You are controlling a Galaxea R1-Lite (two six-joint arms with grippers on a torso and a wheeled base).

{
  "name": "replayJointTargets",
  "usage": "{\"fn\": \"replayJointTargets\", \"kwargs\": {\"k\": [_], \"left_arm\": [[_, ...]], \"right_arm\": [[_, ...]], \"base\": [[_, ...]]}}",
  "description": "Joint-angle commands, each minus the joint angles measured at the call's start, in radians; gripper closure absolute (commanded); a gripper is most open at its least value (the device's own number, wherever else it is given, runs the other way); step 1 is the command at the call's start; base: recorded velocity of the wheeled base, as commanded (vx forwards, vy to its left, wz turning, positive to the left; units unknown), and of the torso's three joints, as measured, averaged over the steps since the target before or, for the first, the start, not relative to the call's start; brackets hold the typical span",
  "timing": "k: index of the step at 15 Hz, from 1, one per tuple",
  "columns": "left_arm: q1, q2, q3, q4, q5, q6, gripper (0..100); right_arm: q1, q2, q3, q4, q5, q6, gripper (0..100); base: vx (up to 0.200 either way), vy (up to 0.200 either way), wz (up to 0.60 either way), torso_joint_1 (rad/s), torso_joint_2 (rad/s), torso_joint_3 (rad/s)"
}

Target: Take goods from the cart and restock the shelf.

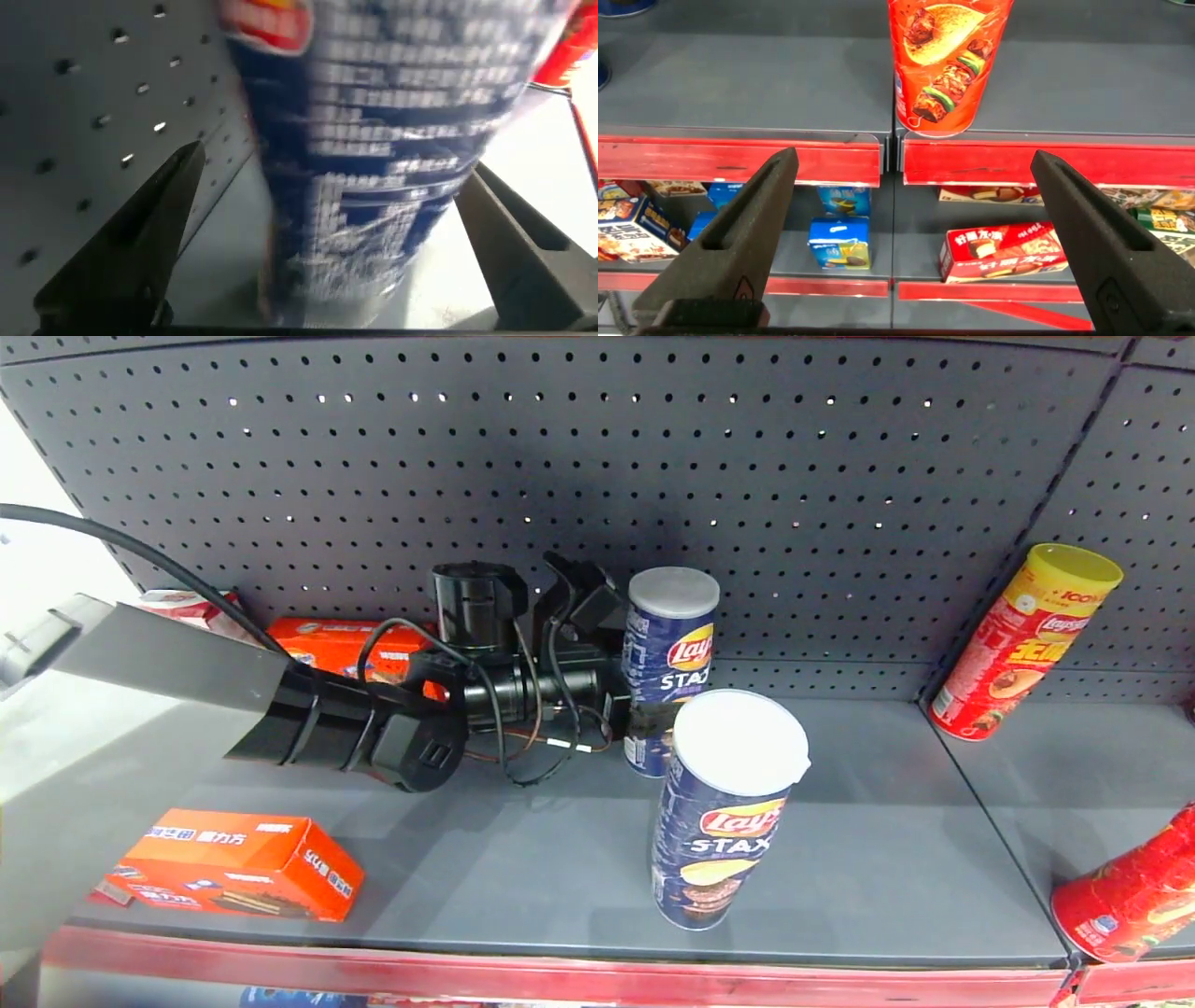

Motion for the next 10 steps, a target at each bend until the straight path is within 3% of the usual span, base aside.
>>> {"fn": "replayJointTargets", "kwargs": {"k": [1,3,5,7,10], "left_arm": [[0.003,-0.079,0.084,0.003,0.083,0.001,0],[-0.004,-0.120,0.167,0.002,0.208,0.000,0],[-0.009,-0.140,0.214,-0.001,0.296,0.004,0],[-0.014,-0.158,0.254,0.000,0.356,0.041,0],[-0.015,-0.169,0.285,-0.011,0.411,0.046,0]], "right_arm": [[0.000,0.002,0.000,0.000,0.000,-0.001,0],[0.000,0.002,0.000,0.000,0.000,-0.001,0],[0.000,0.002,0.000,0.000,0.000,0.001,0],[0.000,0.002,0.000,0.000,0.000,0.001,0],[0.000,0.002,0.000,0.000,0.000,-0.001,0]], "base": [[0.000,0.000,0.00,0.000,0.00,0.000],[0.000,0.000,0.00,0.000,0.00,0.000],[0.000,0.000,0.00,0.000,0.00,0.000],[0.000,0.000,0.00,0.000,0.00,0.000],[0.000,0.000,0.00,0.000,0.00,0.000]]}}
